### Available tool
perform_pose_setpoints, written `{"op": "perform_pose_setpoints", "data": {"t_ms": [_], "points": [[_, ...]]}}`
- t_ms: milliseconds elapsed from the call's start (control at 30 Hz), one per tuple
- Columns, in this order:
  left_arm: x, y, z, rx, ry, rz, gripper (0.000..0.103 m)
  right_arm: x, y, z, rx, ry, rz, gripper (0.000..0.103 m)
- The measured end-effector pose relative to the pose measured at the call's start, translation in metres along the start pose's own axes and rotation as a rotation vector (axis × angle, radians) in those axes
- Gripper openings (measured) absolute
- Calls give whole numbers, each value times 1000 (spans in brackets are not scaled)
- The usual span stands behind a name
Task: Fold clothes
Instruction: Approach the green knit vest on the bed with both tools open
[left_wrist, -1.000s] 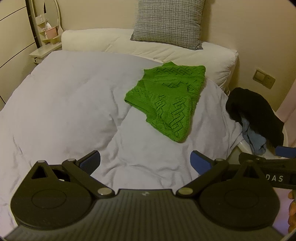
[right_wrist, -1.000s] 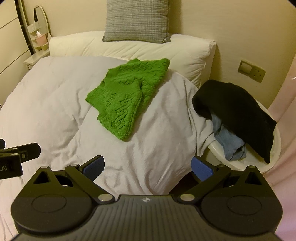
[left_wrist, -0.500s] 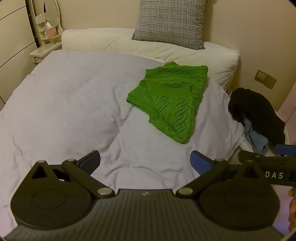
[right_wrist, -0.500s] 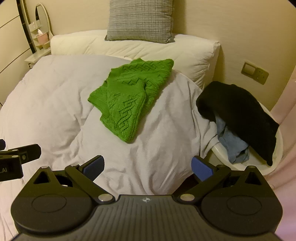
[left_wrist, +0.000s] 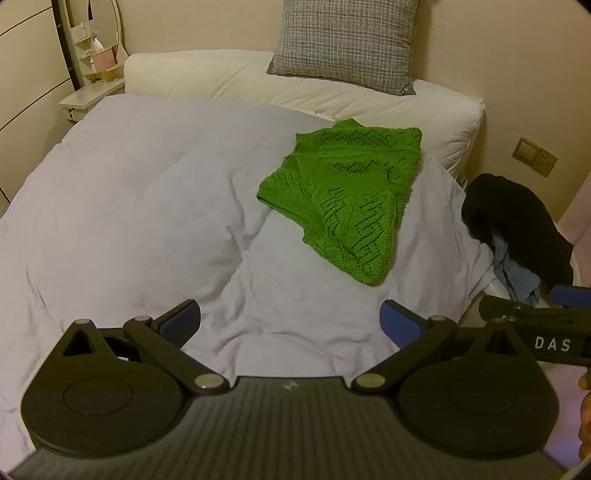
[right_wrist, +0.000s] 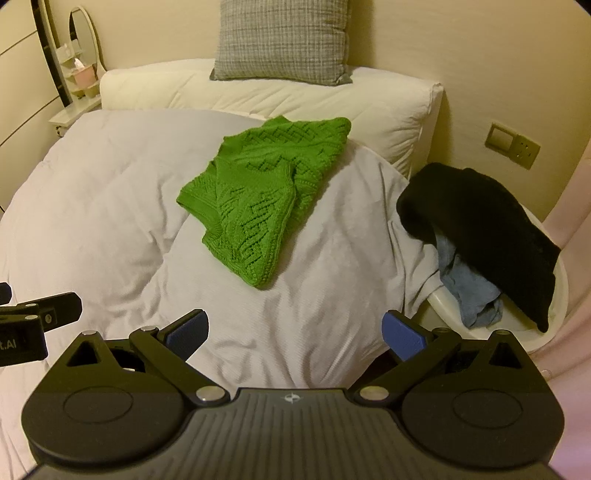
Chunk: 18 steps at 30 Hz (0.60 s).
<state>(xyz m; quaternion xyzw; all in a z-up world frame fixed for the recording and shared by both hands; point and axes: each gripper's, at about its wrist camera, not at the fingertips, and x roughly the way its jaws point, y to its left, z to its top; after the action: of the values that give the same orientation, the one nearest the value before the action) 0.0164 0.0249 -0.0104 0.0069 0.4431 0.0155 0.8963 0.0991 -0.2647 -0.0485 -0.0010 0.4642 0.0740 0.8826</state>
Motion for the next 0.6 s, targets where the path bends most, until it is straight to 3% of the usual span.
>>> {"op": "perform_pose_setpoints", "data": {"t_ms": [600], "points": [[15, 2, 6, -8, 30, 4, 102, 14, -1, 10, -1, 17, 1, 103]]}}
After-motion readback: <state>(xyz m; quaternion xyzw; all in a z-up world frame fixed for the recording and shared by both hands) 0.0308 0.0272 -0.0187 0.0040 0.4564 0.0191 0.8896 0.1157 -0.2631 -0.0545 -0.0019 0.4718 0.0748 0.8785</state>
